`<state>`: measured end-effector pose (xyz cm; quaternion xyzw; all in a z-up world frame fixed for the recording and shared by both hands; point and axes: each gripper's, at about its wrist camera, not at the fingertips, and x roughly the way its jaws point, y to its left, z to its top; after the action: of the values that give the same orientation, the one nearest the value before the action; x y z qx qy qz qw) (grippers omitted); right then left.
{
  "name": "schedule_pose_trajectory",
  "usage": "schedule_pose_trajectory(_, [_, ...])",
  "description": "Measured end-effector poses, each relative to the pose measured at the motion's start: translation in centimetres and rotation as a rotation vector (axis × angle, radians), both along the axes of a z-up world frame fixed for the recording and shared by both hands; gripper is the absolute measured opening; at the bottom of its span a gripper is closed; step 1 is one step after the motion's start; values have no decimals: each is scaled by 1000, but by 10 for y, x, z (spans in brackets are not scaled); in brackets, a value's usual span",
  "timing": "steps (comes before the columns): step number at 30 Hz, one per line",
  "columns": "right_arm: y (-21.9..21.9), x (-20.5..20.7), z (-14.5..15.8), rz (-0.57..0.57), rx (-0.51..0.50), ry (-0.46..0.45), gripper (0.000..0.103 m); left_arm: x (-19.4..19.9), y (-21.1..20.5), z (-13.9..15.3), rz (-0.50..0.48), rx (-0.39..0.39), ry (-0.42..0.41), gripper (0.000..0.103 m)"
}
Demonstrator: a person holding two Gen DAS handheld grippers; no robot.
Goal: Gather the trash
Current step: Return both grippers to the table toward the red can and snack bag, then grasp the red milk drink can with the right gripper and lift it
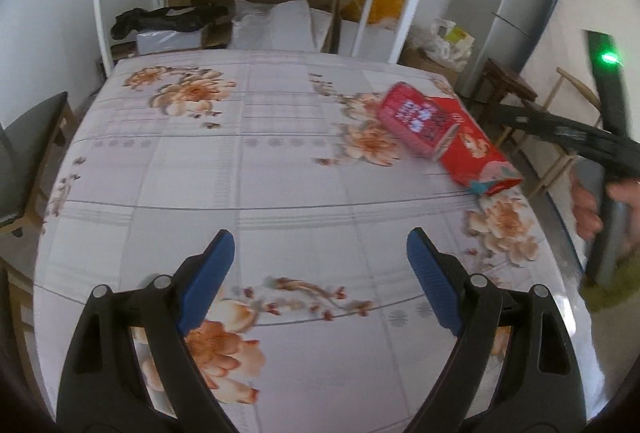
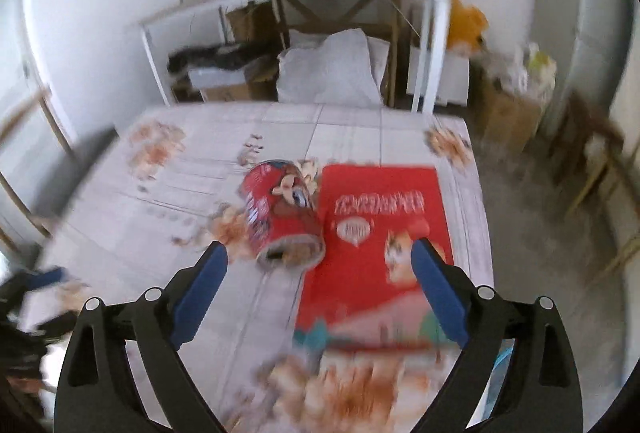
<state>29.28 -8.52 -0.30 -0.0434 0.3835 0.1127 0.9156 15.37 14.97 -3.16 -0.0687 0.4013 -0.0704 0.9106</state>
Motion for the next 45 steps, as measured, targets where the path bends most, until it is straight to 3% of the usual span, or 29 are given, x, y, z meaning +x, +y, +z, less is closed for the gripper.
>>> schedule_pose_trajectory(4, [15,37,-23,4,-119,44,90,-1,14,-4,29,-24,1,84])
schedule_pose_trajectory(11, [30,63,-43,2,-127,133,91,1,31,-12,42,-52,10,84])
schedule_pose_trajectory(13, [33,65,-45,0,-112,144,88,0,35,-13,45,-68,6,84])
schedule_pose_trajectory(18, [45,65,-45,2,-142,168,64,-4,42,-13,47,-89,-3,84])
schedule_pose_trajectory(22, [48,65,-43,-15,-142,178,63,-10,46,-12,46,-99,-16,84])
schedule_pose_trajectory(28, [61,40,-36,0,-153,203,62,-18,51,-11,46,-102,-25,84])
schedule_pose_trajectory(37, [88,-30,-15,99,-151,284,62,-29,52,-11,21,-99,-29,84])
schedule_pose_trajectory(45, [127,-80,5,239,-207,299,59,-52,58,-19,-3,-77,-14,84])
